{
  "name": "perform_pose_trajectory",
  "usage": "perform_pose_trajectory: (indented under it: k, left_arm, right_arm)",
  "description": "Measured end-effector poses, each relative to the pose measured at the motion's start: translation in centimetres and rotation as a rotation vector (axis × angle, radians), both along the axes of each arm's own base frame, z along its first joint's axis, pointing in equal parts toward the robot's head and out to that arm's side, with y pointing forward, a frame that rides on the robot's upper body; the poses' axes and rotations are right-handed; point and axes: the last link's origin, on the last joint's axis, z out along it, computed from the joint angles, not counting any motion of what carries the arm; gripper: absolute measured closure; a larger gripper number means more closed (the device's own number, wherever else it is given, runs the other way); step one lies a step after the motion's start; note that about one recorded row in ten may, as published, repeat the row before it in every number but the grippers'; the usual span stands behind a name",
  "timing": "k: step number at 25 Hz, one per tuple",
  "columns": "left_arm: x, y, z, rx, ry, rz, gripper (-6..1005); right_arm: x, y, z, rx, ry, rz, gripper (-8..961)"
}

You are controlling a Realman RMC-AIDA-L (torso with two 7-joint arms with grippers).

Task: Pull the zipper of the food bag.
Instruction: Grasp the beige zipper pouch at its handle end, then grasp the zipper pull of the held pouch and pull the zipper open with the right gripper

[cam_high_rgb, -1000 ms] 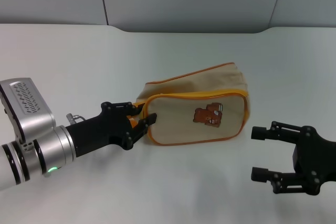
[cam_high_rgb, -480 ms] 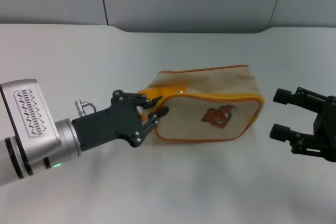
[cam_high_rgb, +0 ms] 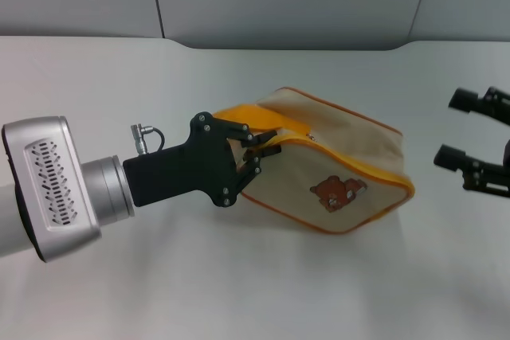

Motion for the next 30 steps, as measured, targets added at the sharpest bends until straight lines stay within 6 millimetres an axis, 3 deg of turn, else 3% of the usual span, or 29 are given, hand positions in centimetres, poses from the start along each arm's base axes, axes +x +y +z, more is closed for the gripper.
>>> perform_pose_trajectory:
  k: [6, 15, 20, 30]
  left_arm:
    - [0.5, 0.2, 0.1, -0.001, -0.001, -0.025, 911]
    - [0.8, 0.1, -0.2, -0.013, -0.006, -0.033, 913]
    - [0.8, 0.1, -0.2, -0.015, -0.007, -0.035, 914]
    - [0.9, 0.0, -0.2, -0.018, -0.012, -0.038, 914]
  right_arm:
    - [-0.9, 1.7, -0.8, 0.043, -0.075, 0.050, 264]
    - [-2.4, 4.0, -4.8, 0.095, -0.233, 0.132, 281]
    - [-3.0, 4.5, -5.4, 0.087, -0.269, 0.166, 519]
    - [-3.6, 4.7, -6.6, 0.039, -0.330, 0.219, 555]
